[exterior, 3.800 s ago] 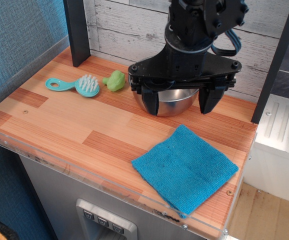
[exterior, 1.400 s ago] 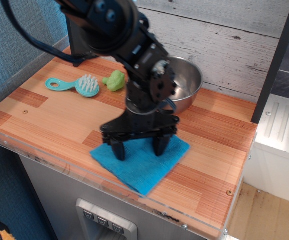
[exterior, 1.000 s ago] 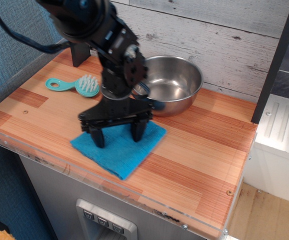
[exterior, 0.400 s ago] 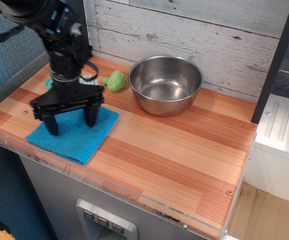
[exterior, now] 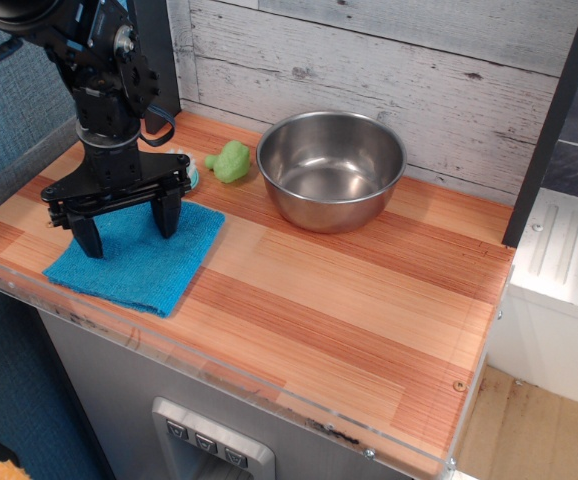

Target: Move the blue cloth to the left edge of the table

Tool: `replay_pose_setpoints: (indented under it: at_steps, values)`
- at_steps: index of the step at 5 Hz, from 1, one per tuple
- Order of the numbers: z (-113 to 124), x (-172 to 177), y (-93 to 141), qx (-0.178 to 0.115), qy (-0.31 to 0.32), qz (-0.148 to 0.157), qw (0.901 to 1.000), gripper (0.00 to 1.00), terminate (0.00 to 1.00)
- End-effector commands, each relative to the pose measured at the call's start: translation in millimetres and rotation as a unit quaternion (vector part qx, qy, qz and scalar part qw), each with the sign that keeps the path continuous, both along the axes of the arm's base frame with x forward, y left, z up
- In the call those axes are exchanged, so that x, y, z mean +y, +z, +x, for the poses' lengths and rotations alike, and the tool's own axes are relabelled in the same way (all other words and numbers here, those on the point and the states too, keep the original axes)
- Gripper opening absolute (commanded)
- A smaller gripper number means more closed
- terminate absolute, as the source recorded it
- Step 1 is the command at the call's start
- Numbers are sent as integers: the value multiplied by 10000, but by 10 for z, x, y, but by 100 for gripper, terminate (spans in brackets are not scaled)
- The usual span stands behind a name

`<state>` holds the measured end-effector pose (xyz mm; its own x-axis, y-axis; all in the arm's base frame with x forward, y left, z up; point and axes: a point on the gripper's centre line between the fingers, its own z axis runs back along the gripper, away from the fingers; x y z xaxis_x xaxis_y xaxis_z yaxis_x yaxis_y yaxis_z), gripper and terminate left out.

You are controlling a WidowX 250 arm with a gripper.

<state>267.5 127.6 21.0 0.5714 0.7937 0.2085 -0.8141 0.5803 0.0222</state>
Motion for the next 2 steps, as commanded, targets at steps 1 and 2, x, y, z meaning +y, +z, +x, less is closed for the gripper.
replay_pose_setpoints:
  at_steps: [1, 2]
  values:
    - [105, -243, 310, -358, -47, 56, 9993, 100, 0]
    - [113, -359, 541, -603, 5, 41, 9982, 100, 0]
